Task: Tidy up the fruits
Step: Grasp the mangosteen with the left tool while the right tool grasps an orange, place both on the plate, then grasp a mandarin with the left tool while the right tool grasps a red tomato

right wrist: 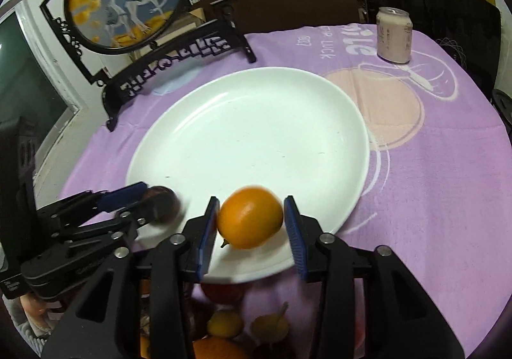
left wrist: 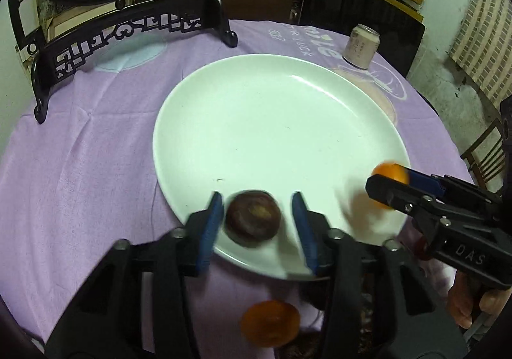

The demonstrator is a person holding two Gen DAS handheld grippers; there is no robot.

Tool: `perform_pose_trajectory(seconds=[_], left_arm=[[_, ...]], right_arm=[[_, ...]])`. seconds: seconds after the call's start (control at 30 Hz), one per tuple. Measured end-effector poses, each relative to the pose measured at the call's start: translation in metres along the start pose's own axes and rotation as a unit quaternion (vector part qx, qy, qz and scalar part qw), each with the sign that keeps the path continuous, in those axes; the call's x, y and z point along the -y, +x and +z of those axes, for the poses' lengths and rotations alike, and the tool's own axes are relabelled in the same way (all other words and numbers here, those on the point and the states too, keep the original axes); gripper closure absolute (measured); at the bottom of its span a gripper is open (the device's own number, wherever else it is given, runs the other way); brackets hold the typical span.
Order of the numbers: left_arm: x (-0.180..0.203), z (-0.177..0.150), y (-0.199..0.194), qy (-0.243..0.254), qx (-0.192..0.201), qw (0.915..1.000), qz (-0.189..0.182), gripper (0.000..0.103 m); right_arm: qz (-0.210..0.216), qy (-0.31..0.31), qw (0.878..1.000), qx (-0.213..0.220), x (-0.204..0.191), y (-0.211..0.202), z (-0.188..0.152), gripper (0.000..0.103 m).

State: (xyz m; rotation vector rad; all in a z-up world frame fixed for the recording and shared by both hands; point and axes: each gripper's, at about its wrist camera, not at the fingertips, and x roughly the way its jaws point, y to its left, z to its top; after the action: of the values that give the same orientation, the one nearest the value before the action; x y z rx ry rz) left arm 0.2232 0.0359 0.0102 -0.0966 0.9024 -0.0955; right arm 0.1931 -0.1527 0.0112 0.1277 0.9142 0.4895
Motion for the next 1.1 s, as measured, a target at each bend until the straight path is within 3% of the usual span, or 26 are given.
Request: perform_pose_trajectory(seconds=[0.1,0.2,0.3,0.73,1.1], left_arm=[[-0.003,0.001,-0.005,-0.007,0.007,0.9999,-0.005,0.048],[-0.005,-0.005,-0.018,-0.004,0.024,0.9997,0.004,0.046],[-0.009,-0.016,-0.034,-0.008,0.036,0.9992,0.018,0.037],[-0.009,-0.081,-0.077,-0.012,0.046,0.9988,-0.001,0.031],[0.008,-0.088,-0.053,0.04,0.023,0.9987,0.023,0.032]], right_arm=[[0.001,0.001,1.0,0.022,0.0,-0.007,0.001,0.045],[0.008,0.002,0.999,0.04,0.002,-0.022,-0.002,0.045],[0.003,-0.002,0.998,0.057,0.005,-0.04,-0.011,0.044],[-0.001,0.061,0.993,0.1,0.036,-0.097,-0.077,0.037],[-0.011,0.065,0.995,0.068,0.038,-0.088,-0.084,0.037]])
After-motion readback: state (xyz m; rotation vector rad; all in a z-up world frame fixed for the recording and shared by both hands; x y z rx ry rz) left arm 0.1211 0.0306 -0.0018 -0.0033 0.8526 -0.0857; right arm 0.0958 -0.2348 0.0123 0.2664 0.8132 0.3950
